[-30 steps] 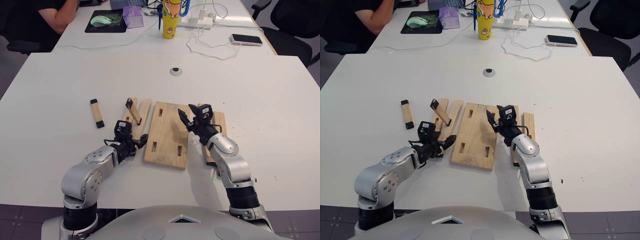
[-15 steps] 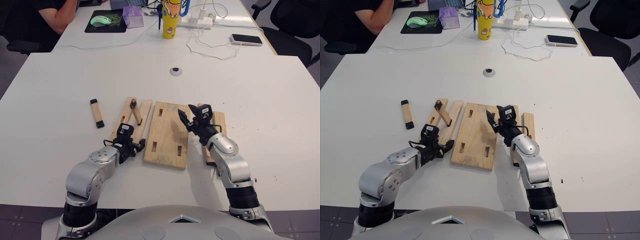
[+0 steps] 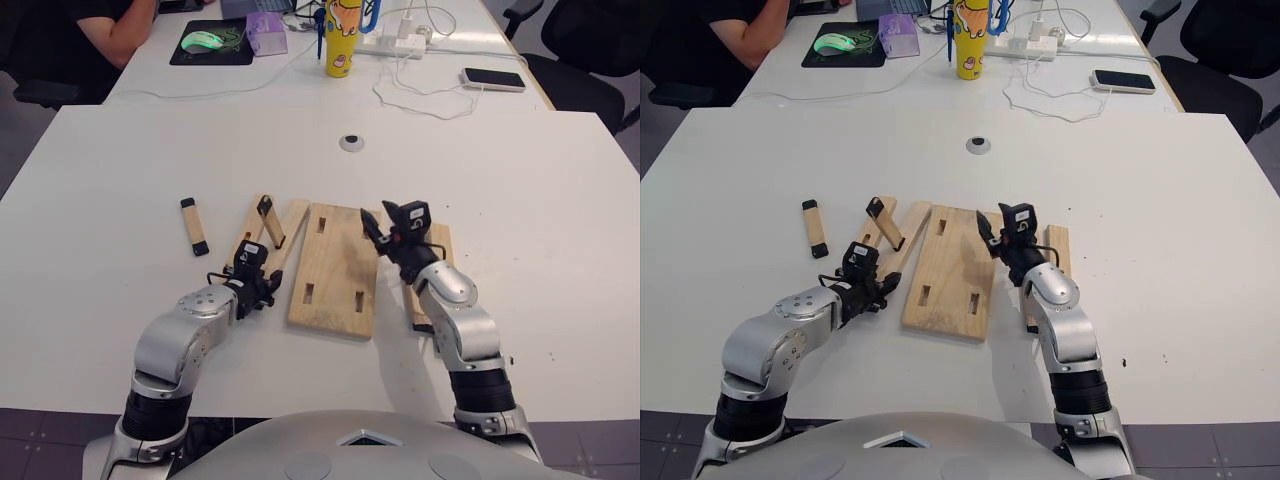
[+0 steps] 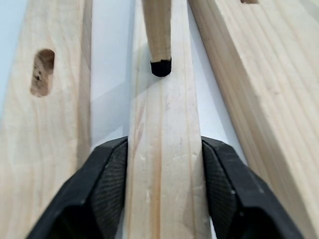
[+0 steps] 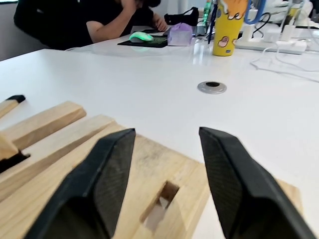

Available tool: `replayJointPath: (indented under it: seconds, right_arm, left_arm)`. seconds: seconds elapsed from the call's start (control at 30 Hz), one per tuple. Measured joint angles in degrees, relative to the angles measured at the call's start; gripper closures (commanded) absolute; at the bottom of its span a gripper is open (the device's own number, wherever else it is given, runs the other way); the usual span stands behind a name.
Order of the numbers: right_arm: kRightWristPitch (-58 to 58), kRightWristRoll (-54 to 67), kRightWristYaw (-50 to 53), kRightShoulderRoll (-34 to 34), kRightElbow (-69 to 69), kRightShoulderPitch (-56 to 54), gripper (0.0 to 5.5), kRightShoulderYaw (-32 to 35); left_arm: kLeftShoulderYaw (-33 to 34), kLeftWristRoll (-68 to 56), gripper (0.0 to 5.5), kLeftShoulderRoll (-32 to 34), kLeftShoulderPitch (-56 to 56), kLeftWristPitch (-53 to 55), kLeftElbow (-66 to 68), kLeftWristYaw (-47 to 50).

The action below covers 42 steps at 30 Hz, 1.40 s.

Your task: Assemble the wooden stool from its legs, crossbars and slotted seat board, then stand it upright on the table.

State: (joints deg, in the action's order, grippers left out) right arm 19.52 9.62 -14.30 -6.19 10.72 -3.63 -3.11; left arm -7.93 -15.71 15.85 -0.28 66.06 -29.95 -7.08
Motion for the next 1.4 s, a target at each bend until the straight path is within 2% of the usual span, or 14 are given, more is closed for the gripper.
replayJointPath:
  seconds: [0.13,0.33,0.43,0.5,0.57,0.7,0.83,1.1,1.23,1.4]
  right_arm:
    - [1.0,3.1,0.3,0.7,-0.2,-3.0,2.57,3.3]
    - [7.5,23.0,-8.5,-0.4,-0.2,-4.4,1.63,13.5]
    - [11.6,31.4,-12.4,-4.3,-1.2,-8.2,1.13,18.4]
    - [16.5,37.9,-14.9,-6.8,-1.6,-11.0,0.76,20.4]
    - [22.1,43.3,-17.0,-8.7,-1.8,-12.2,0.61,20.6]
    - [33.3,54.4,-19.1,-11.4,-1.2,-12.8,0.61,20.4]
    - [38.0,63.0,-18.0,-11.6,-1.2,-12.8,0.61,21.0]
    - [41.1,74.9,-15.2,-12.0,0.3,-13.5,0.61,20.8]
    - [41.1,76.2,-14.9,-12.5,0.9,-13.5,0.61,19.9]
    - [41.1,76.3,-15.8,-14.5,0.9,-13.5,1.36,19.5]
  left_arm:
    - [2.7,-1.3,3.44,-0.2,-3.5,-5.4,2.3,-3.4]
    - [8.2,-8.5,3.44,1.8,-13.3,-10.4,8.7,-14.9]
    - [10.5,-18.2,3.44,4.0,-16.4,-9.5,12.4,-27.4]
    - [11.4,-21.4,3.44,6.8,-19.2,-9.1,15.4,-33.3]
    - [12.5,-24.2,3.44,8.9,-21.0,-8.1,17.9,-37.4]
    - [13.5,-30.2,3.44,12.4,-22.8,-5.4,20.0,-45.4]
    - [13.5,-34.9,3.44,13.3,-22.8,-3.0,20.1,-49.2]
    - [14.8,-42.3,3.44,13.6,-21.3,2.8,18.6,-48.6]
    - [14.7,-45.1,3.44,13.8,-19.6,5.3,17.1,-48.0]
    - [14.9,-47.5,3.44,14.1,-19.6,6.8,16.7,-46.9]
